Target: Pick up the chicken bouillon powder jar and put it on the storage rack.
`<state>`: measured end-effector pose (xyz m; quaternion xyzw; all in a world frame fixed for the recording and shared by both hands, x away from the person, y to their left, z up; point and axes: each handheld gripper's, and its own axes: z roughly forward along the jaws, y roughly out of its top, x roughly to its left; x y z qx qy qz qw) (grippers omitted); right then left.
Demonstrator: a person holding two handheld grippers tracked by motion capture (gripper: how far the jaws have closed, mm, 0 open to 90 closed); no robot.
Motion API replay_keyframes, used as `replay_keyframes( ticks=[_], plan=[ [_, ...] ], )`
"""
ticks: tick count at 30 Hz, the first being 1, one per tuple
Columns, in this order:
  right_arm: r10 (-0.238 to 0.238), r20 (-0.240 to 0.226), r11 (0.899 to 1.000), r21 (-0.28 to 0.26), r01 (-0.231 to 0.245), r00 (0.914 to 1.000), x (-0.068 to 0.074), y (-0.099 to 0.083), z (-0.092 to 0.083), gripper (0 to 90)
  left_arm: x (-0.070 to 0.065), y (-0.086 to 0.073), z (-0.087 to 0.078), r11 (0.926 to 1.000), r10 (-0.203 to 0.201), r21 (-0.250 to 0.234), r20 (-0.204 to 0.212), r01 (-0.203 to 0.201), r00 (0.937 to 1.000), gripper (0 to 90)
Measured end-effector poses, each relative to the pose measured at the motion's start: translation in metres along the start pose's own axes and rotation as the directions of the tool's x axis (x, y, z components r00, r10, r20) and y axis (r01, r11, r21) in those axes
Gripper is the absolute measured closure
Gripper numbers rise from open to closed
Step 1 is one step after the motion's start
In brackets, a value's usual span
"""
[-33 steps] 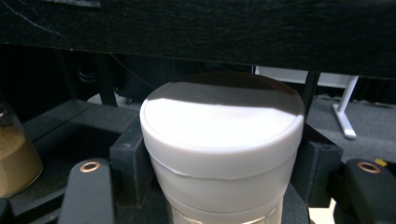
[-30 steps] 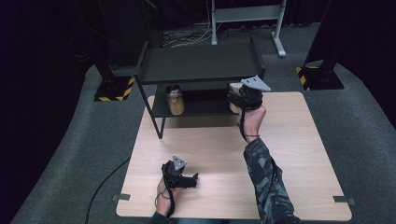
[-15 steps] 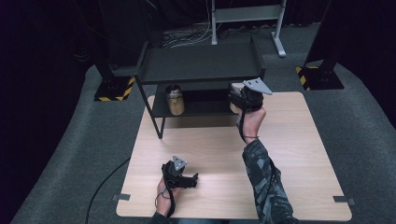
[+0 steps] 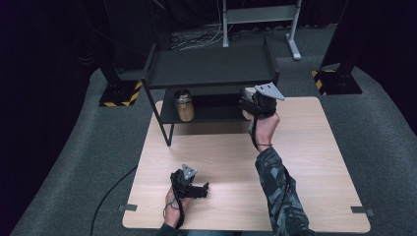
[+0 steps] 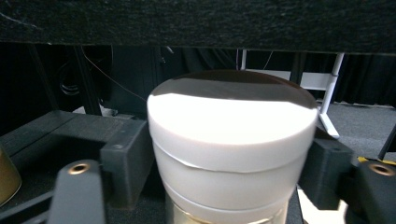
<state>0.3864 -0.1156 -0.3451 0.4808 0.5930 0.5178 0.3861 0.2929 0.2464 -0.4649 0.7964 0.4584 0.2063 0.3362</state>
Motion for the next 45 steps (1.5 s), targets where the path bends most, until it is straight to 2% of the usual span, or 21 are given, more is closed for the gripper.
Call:
replay_keyframes(
  ticks=[2,8,23,35,45],
  plan=[
    [-0.008,0.005,1.000,0.000,0.008,1.0000,0.002,-0.001,0.000,19.3,0.000,0.000,0.000,1.0000,-0.002,-0.002,-0.001,0.002,1.0000,0.5],
    [-0.009,0.009,1.000,-0.011,0.009,0.9999,0.002,-0.001,-0.002,19.7,0.000,0.000,0.000,1.0000,-0.002,-0.002,0.000,0.002,1.0000,0.5],
    [-0.045,-0.008,0.999,-0.002,0.045,0.9990,0.001,-0.005,-0.015,8.9,0.000,0.000,0.000,1.0000,-0.003,-0.002,-0.001,0.003,1.0000,0.5],
    [-0.052,-0.027,0.999,-0.006,0.052,0.9983,-0.004,-0.020,-0.046,4.3,-0.001,0.000,0.000,1.0000,0.000,0.001,-0.003,0.000,1.0000,0.2],
    [-0.041,-0.032,0.998,0.051,0.043,0.9987,-0.018,-0.045,-0.089,1.2,-0.001,0.000,0.001,1.0000,-0.001,0.002,-0.003,0.001,1.0000,0.0]
  ],
)
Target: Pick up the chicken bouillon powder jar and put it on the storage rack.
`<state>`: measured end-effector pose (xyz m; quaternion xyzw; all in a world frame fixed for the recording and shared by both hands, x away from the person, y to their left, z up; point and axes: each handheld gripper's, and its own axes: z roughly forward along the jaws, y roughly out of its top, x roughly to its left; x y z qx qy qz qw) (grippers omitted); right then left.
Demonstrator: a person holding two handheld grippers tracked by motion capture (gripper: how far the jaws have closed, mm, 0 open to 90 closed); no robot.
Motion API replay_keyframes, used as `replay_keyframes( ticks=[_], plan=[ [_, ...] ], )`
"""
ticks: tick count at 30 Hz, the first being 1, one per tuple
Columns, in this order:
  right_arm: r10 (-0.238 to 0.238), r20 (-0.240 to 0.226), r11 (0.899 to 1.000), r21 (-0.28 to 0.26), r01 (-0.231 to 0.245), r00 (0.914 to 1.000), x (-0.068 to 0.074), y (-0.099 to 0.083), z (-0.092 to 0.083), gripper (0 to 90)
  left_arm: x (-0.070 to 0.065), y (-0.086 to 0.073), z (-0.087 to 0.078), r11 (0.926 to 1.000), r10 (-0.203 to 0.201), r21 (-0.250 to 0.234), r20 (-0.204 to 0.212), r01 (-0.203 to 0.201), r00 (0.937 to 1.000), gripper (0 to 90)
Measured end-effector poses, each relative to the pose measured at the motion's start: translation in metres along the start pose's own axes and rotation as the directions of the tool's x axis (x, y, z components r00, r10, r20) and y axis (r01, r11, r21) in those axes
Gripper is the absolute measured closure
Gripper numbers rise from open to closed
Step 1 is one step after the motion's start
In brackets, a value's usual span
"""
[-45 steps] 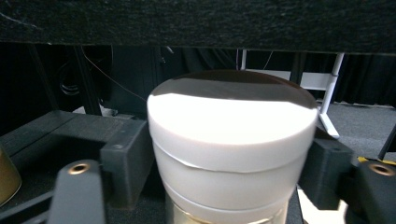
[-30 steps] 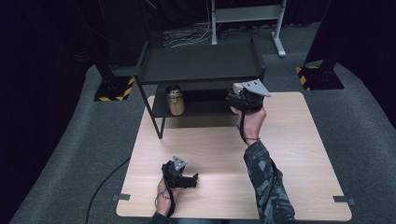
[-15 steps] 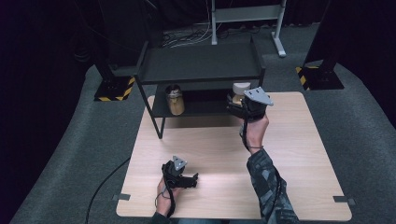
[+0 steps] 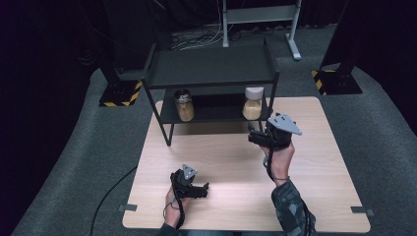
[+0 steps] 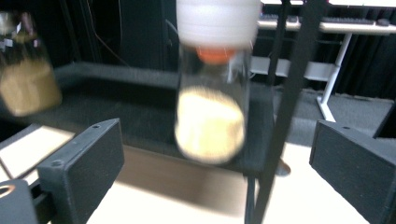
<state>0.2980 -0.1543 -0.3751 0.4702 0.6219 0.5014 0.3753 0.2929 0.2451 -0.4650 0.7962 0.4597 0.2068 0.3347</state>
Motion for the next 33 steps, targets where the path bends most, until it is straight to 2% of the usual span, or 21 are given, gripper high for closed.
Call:
replay_keyframes(
  ticks=[4,5,10,12,16,20,22,23,24,26,27,28,33],
  plan=[
    [0.003,0.008,1.000,0.030,-0.003,1.0000,-0.006,-0.010,-0.015,0.0,0.000,0.000,0.000,1.0000,0.003,0.001,0.001,-0.003,1.0000,0.0],
    [0.011,0.007,0.999,0.051,-0.012,0.9999,-0.009,-0.014,-0.022,0.0,0.000,0.000,0.000,1.0000,0.002,0.001,0.002,-0.002,1.0000,0.0],
    [0.035,0.021,0.995,0.092,-0.037,0.9992,-0.018,-0.028,-0.041,0.0,0.001,0.000,0.000,1.0000,-0.002,0.001,0.002,0.002,1.0000,0.0],
    [0.055,0.030,0.991,0.118,-0.058,0.9980,-0.023,-0.037,-0.053,0.0,0.001,0.001,0.000,1.0000,-0.002,0.003,0.003,0.002,1.0000,0.0],
    [0.065,0.043,0.982,0.172,-0.071,0.9970,-0.028,-0.049,-0.065,0.0,0.001,0.001,0.000,1.0000,-0.003,0.004,0.004,0.003,1.0000,0.0],
    [0.092,0.060,0.970,0.219,-0.103,0.9939,-0.035,-0.065,-0.078,0.0,0.001,0.001,0.001,1.0000,-0.006,0.003,0.004,0.006,1.0000,0.0],
    [0.132,0.086,0.960,0.238,-0.149,0.9874,-0.040,-0.079,-0.085,0.0,0.001,0.001,0.001,1.0000,-0.006,0.001,0.001,0.006,1.0000,0.0],
    [0.132,0.086,0.960,0.238,-0.149,0.9874,-0.040,-0.079,-0.085,0.0,0.001,0.001,0.001,1.0000,-0.006,0.001,0.001,0.006,1.0000,0.0],
    [0.173,0.102,0.943,0.268,-0.195,0.9796,-0.047,-0.090,-0.089,0.0,0.000,0.001,0.000,1.0000,-0.004,0.001,-0.002,0.004,1.0000,0.0],
    [0.185,0.116,0.933,0.291,-0.211,0.9760,-0.051,-0.096,-0.091,0.0,0.000,0.001,0.000,1.0000,-0.005,0.001,-0.004,0.005,1.0000,0.0],
    [0.185,0.116,0.933,0.291,-0.211,0.9760,-0.051,-0.096,-0.091,0.0,0.000,0.001,0.000,1.0000,-0.005,0.001,-0.004,0.005,1.0000,0.0],
    [0.197,0.135,0.923,0.309,-0.231,0.9710,-0.054,-0.104,-0.096,0.0,0.000,0.001,0.001,1.0000,-0.008,0.001,-0.002,0.008,1.0000,0.0],
    [0.199,0.165,0.920,0.308,-0.242,0.9660,-0.056,-0.116,-0.103,0.0,0.000,0.001,0.001,1.0000,0.000,0.002,-0.002,0.000,1.0000,0.1]
  ],
)
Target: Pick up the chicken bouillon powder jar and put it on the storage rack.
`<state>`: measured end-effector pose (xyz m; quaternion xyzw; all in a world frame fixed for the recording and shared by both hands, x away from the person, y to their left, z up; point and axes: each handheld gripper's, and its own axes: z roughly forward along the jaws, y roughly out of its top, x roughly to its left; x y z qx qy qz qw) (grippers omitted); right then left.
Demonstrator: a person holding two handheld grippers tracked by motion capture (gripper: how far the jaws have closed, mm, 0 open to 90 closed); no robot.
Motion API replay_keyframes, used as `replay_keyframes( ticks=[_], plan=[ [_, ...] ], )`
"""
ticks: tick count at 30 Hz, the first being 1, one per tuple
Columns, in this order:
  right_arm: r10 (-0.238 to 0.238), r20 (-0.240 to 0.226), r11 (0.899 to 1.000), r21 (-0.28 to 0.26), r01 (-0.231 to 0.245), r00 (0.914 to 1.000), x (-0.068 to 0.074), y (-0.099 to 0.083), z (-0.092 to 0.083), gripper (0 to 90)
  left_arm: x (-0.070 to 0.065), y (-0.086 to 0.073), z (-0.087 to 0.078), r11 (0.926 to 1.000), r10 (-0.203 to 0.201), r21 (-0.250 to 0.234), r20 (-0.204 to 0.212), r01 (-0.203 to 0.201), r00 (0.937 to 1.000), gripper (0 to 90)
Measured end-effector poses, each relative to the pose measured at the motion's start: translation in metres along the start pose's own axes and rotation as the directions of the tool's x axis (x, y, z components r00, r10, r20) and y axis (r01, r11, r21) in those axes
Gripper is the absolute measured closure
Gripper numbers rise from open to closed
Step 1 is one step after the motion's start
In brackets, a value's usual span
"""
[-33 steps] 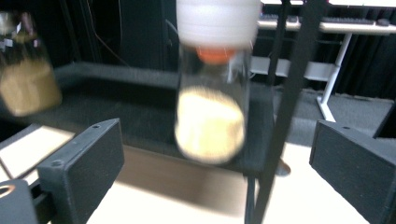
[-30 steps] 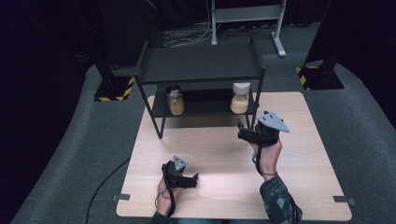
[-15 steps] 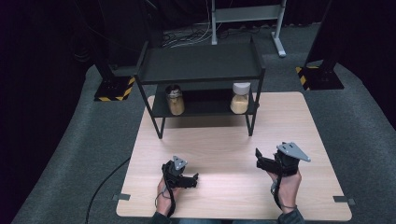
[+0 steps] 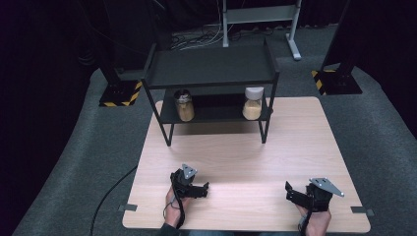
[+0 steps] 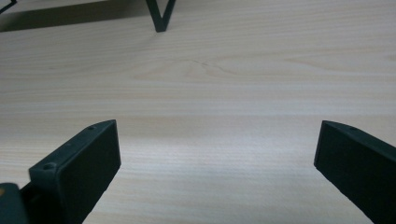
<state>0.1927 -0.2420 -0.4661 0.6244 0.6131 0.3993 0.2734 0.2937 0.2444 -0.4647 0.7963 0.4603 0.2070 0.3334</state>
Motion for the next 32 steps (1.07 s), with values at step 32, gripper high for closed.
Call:
replay_keyframes(
  ticks=[32],
  plan=[
    [0.016,0.001,0.998,0.065,-0.016,0.9999,-0.007,-0.007,0.010,0.0,0.000,0.001,0.001,1.0000,-0.009,0.002,-0.007,0.009,0.9999,0.1]
  ],
)
